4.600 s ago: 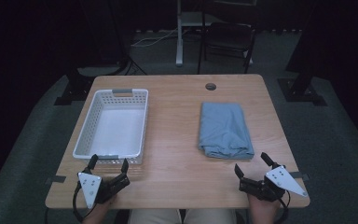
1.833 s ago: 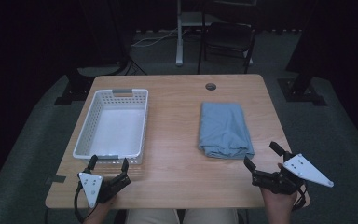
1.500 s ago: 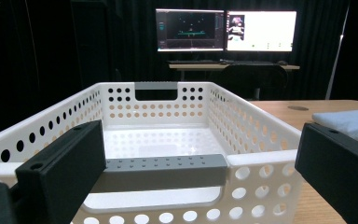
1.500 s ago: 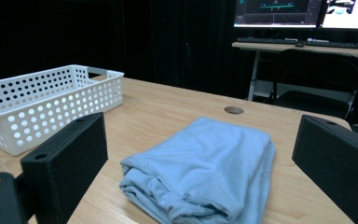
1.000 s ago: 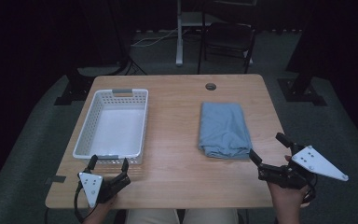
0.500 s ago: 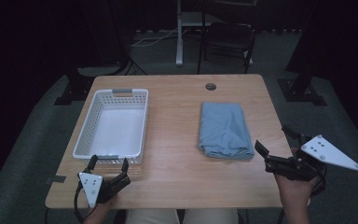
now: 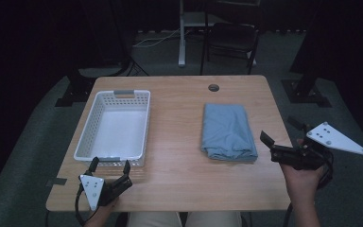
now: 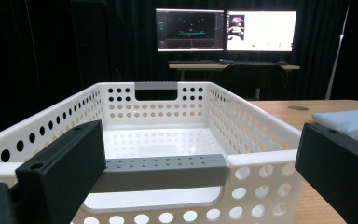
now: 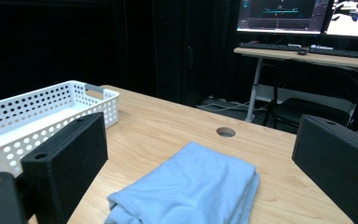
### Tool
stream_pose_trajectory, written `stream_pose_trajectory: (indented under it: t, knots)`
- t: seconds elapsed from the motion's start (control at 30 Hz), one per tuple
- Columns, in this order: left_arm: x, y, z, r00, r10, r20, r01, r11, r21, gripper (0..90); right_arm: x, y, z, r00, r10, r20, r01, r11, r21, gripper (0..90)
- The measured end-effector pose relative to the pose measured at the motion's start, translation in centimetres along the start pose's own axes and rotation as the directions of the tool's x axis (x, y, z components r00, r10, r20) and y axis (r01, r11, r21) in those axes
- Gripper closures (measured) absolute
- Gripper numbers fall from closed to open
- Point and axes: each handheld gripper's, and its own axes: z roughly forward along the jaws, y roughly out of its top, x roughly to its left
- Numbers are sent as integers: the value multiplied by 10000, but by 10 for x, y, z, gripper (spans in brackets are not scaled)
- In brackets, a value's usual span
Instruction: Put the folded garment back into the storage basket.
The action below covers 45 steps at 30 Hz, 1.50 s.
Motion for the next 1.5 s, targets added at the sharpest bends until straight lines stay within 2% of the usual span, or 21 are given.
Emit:
stream_pose_trajectory:
  t: [0.17,0.5,0.77,0.9,0.97,1.1,1.13,1.27,1.37,1.4,1.47,1.5]
  knots:
    - [0,0,0,10000,-2,-2,2,10000,9,30,-6,4,7,9997,234,-96,-235,9997,-71,31]
    - [0,0,0,10000,-16,-6,16,10000,-25,30,-22,13,38,9982,570,-210,-558,9969,558,31]
    - [0,0,0,10000,-6,-4,6,10000,-41,30,-27,13,59,9986,513,-139,-494,9924,1125,31]
    - [0,0,0,10000,-33,-8,33,10000,-75,30,-29,13,63,9985,544,-59,-533,9911,1217,31]
    - [0,0,0,10000,-29,-8,29,10000,-64,30,-34,10,73,9977,671,36,-668,9856,1556,31]
    - [0,0,0,10000,-31,-5,31,10000,-62,30,-37,7,80,9983,552,188,-577,9811,1848,31]
    - [0,0,0,10000,-31,-5,31,10000,-65,30,-38,3,84,9981,568,225,-602,9773,2031,32]
    - [0,0,0,10000,-32,-4,32,10000,-59,30,-39,-3,91,9980,592,214,-625,9724,2247,32]
    - [0,0,0,10000,-31,-3,31,10000,-60,30,-42,-8,101,9967,791,200,-816,9627,2580,32]
    - [0,0,0,10000,-31,-3,31,10000,-60,30,-42,-8,101,9967,791,200,-816,9627,2580,32]
    - [0,0,0,10000,-29,-2,29,10000,-53,30,-45,-12,110,9957,904,209,-926,9546,2830,32]
    - [0,0,0,10000,-30,0,30,10000,-55,30,-45,-12,110,9957,904,209,-926,9546,2830,32]
